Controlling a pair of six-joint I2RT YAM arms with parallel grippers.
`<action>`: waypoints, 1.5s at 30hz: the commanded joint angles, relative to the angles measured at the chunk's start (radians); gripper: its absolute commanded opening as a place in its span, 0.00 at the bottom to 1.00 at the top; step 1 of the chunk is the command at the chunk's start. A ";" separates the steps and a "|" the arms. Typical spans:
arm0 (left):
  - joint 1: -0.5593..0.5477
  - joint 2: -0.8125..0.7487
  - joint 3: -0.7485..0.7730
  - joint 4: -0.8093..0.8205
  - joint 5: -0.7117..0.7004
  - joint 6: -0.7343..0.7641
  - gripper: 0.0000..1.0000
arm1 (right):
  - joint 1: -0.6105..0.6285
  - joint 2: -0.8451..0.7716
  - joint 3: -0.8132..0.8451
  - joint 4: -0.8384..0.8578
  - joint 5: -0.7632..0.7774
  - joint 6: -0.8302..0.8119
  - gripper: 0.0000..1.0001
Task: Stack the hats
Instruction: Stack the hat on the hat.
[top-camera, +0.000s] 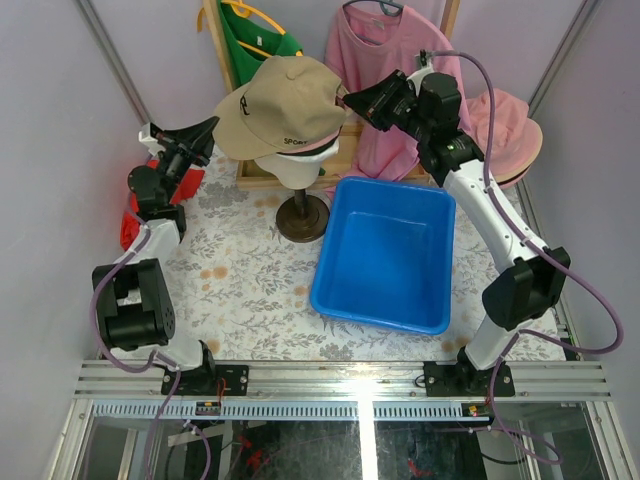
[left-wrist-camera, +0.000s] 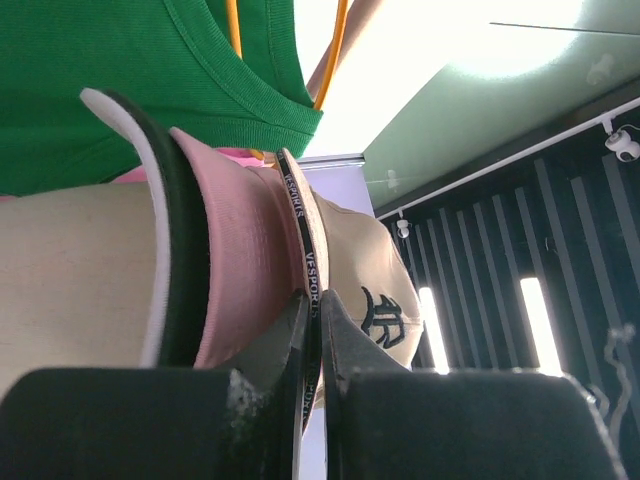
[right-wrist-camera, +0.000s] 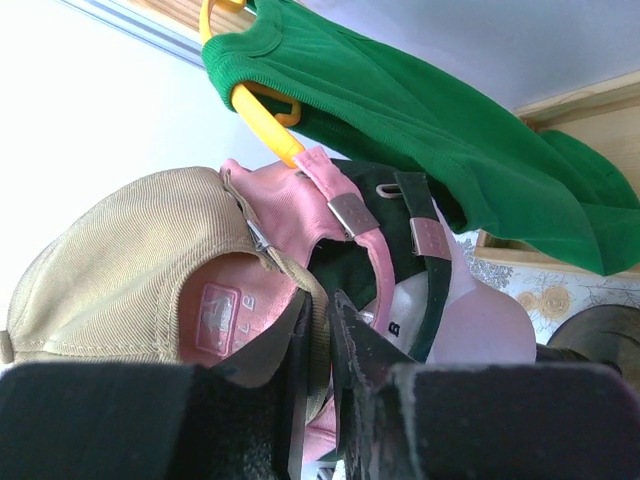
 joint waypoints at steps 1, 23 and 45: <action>0.025 0.056 -0.004 0.090 -0.010 -0.247 0.00 | -0.018 -0.033 -0.005 -0.019 0.005 -0.034 0.19; -0.004 0.158 0.191 -0.008 0.099 -0.194 0.00 | 0.010 0.233 0.551 -0.498 0.137 -0.278 0.47; 0.002 0.128 0.208 -0.267 0.190 -0.011 0.00 | 0.057 0.348 0.704 -0.754 0.279 -0.468 0.51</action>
